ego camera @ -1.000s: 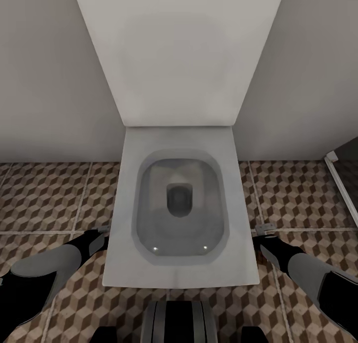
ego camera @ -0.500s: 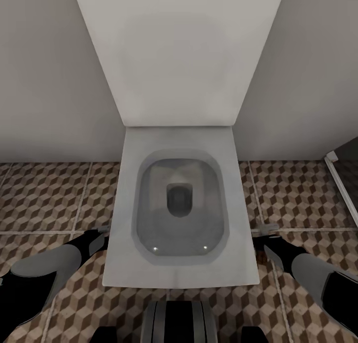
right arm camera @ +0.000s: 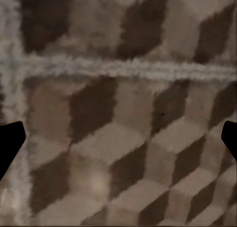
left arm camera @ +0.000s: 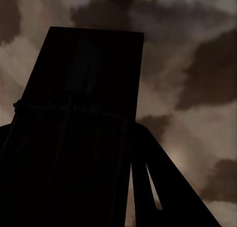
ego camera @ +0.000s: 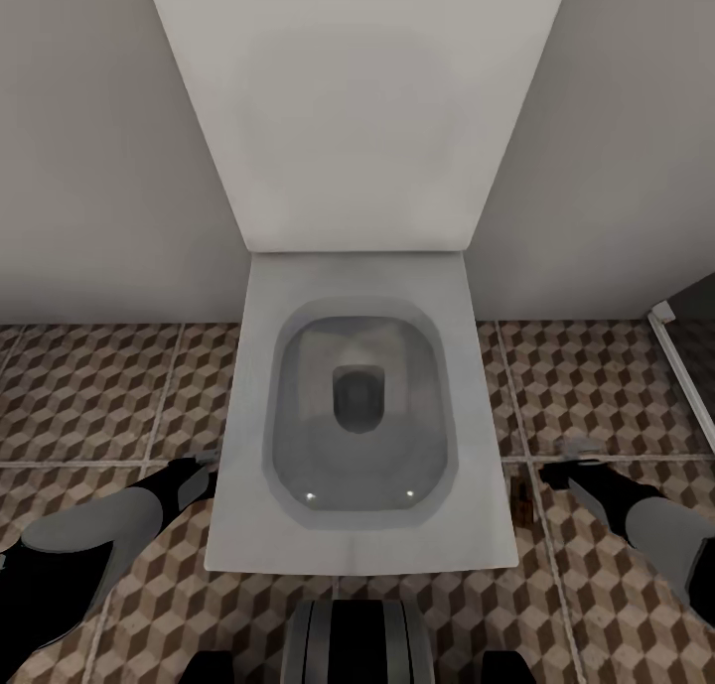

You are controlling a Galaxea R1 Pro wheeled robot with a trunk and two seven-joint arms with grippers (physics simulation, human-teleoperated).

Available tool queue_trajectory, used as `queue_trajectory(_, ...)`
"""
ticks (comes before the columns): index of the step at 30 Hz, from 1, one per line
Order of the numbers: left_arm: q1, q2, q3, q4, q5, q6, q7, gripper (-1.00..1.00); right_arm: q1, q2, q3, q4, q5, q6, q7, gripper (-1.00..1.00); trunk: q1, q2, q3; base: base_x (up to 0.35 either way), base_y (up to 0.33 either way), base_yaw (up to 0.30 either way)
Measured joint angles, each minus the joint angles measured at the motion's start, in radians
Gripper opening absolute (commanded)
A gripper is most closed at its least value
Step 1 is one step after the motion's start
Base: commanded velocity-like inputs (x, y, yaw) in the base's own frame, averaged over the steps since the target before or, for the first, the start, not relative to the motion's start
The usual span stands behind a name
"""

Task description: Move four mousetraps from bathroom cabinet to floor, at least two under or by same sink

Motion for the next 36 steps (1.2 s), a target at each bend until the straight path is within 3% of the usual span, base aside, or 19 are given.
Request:
queue_trajectory(5,0.0,0.0,0.0,0.0,0.0,0.0,0.0,-1.0,-0.013,-0.058,-0.003,-0.001,-0.004,0.0,0.001,1.0,0.0,0.0,0.0,0.0,0.0,0.0)
queue_trajectory(13,0.0,0.0,0.001,0.0,0.001,0.0,0.0,-1.0,-0.02,-0.105,-0.026,-0.002,-0.008,0.0,-0.002,1.0,0.0,0.0,0.0,0.0,0.0,0.0)
queue_trajectory(18,-0.004,0.0,-0.002,0.009,-0.009,0.0,0.003,-1.0,-0.02,-0.118,-0.035,-0.002,-0.008,0.0,-0.002,1.0,0.002,-0.001,-0.019,0.0,0.0,0.0)
queue_trajectory(36,0.0,-0.001,0.0,-0.001,0.002,-0.001,-0.001,-1.0,-0.02,-0.121,-0.037,-0.002,-0.008,0.0,-0.002,1.0,0.002,-0.001,-0.019,0.0,0.0,0.0)
